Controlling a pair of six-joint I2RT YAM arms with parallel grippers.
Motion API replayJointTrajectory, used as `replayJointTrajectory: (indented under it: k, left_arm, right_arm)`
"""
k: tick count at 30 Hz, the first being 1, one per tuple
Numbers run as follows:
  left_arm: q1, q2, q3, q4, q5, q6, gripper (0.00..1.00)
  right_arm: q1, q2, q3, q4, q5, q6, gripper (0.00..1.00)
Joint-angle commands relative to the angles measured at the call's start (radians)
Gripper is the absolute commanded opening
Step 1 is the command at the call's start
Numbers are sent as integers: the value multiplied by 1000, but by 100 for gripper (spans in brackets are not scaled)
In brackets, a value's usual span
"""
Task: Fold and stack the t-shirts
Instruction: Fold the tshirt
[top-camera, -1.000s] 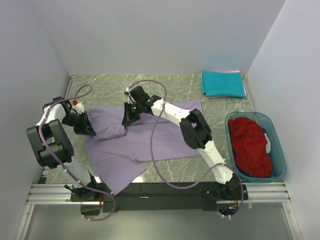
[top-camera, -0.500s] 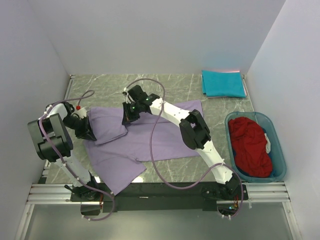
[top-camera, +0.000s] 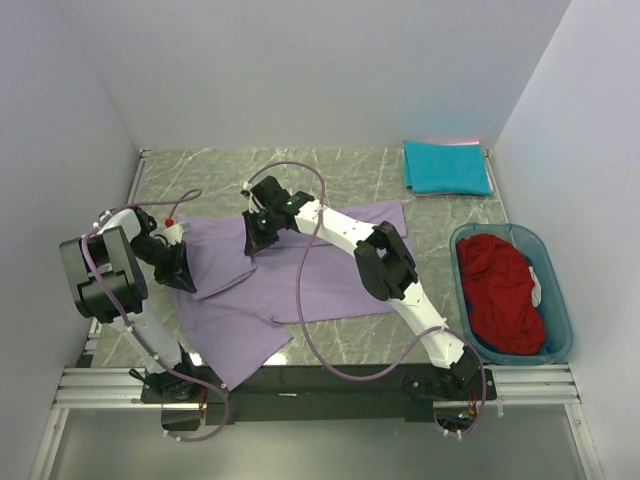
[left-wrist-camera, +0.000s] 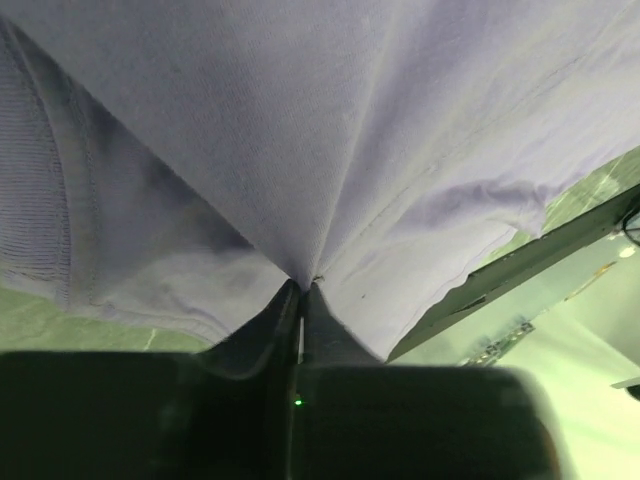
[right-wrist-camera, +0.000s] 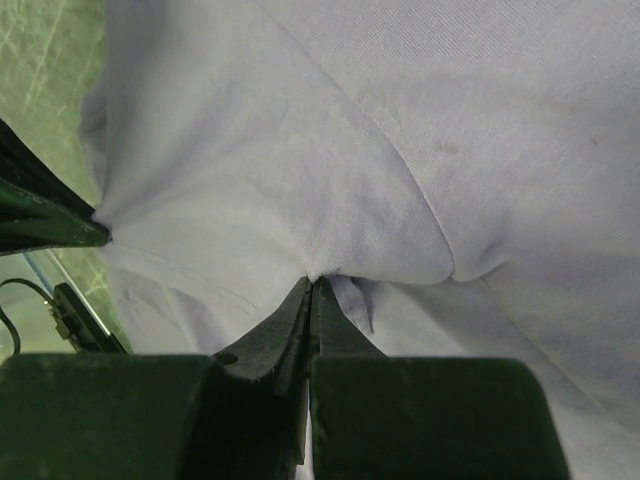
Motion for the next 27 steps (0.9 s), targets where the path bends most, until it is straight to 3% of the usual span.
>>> replayJointTrajectory:
  k: [1,3,4,7,10,15,22,27]
  left_arm:
    - [-4,5,-2,-12,-6,25,13]
    - [-1,7,27,-19,3,27,26]
    - [4,2,44,-22,26,30,36]
    - [10,-33,127,-36,82,47,46]
    - [-7,-83,185,-6,145,58,48]
    - [-106,-107,181,160,106,-27,45]
    - [-148,31,214,335,-5,-174,29]
    - [-152,110,265,352,-63,-188,26]
  right_arm:
    - [10,-6,51,-19,16,-35,0]
    - [15,3,77,-58,-13,-49,14]
    - [13,2,83,-72,-26,-67,33]
    - [1,-56,45,-100,-47,-134,55]
    - [-32,-174,-82,-73,-83,-174,69]
    - [-163,-297,-191,-138,-106,-291,67]
    - [-367,-343,-297,-238,58,-485,43]
    - [-460,-293,-274,-333,227,-601,36]
